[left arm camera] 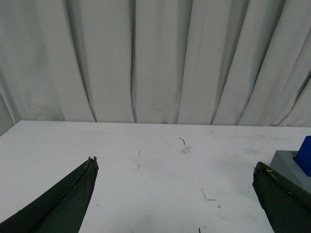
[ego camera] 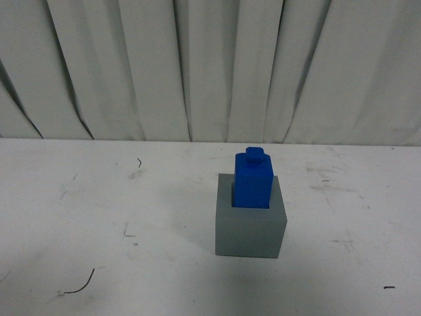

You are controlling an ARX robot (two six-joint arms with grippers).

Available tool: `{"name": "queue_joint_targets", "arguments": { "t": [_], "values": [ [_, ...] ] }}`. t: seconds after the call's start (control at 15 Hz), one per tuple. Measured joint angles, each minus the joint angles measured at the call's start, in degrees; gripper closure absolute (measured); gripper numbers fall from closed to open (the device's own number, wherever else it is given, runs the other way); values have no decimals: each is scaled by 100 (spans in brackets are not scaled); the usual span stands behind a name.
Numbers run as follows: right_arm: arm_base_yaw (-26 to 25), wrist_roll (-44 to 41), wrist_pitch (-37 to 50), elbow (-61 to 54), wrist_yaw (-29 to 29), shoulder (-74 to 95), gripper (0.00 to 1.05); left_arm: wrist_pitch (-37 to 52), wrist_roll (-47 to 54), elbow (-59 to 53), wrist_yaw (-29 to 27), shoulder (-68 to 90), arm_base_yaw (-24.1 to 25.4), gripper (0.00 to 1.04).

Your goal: Insert blue part into gray base

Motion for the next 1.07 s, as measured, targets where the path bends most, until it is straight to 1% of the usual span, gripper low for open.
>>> {"name": "queue_joint_targets", "arguments": {
  "t": [0.2, 0.27, 0.33, 0.67, 0.87, 1.0, 1.07],
  "values": [
    [0, 0, -302, 0, 0, -269, 103, 0, 0, 0, 0, 0, 0, 7],
    [0, 0, -1196, 4, -7, -872, 103, 0, 0, 0, 0, 0, 0, 7],
    [0, 4, -1123, 7, -4, -1189, 103, -4, 0, 0, 4, 0, 0, 7],
    [0, 2, -1237, 4, 0, -1187, 103, 0, 0, 0, 0, 0, 0, 7],
    [0, 2, -1239, 4, 0, -1187, 70, 0, 0, 0, 0, 0, 0, 7],
    [0, 2, -1239, 4, 0, -1187, 44, 0, 0, 0, 0, 0, 0, 7],
    [0, 2, -1239, 4, 0, -1187, 33, 0, 0, 0, 0, 0, 0, 7]
  ]
}}
